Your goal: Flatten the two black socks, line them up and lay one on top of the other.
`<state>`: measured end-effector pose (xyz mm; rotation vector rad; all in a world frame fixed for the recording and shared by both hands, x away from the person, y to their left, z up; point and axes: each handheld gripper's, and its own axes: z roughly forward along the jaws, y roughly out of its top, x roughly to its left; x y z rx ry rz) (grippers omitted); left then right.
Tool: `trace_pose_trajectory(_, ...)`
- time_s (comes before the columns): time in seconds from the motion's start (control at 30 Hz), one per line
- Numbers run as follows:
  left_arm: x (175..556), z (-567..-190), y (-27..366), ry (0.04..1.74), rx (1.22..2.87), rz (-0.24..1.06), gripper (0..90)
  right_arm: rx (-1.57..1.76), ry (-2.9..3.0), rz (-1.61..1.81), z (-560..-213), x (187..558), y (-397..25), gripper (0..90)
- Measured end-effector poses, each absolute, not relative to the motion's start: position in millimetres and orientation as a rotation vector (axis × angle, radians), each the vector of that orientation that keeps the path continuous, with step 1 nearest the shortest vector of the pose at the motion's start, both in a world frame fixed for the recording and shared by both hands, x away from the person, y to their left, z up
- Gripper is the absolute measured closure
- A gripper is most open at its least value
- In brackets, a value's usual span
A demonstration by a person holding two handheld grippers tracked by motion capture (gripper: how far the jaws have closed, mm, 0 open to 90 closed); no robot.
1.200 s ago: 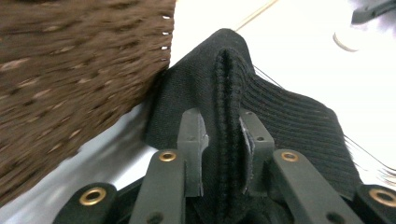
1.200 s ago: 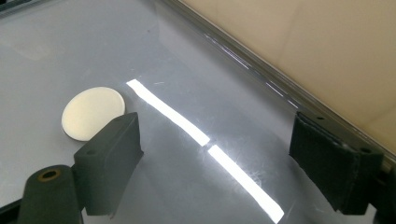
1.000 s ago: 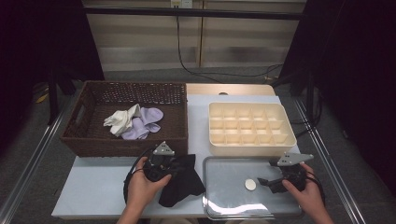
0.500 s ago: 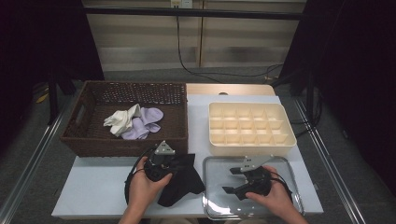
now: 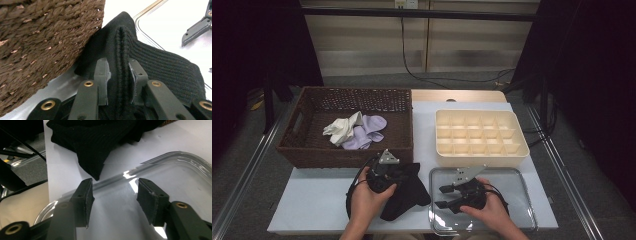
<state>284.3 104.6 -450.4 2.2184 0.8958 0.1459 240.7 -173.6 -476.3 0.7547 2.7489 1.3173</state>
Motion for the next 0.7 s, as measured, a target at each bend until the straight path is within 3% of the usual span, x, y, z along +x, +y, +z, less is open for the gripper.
trace_pose_trajectory(0.27,284.6,-450.4,102.5,0.889,2.230,0.151,72.6,0.721,2.772,1.383,-472.9,244.4,-157.9,55.3)
trace_pose_trajectory(0.5,284.2,-450.8,102.3,0.873,2.232,0.151,71.3,0.730,2.806,1.396,-476.5,247.3,-147.9,86.9)
trace_pose_trajectory(0.7,284.5,-449.9,105.2,0.876,2.227,0.155,69.5,0.798,2.774,1.407,-470.9,253.3,-155.1,89.7)
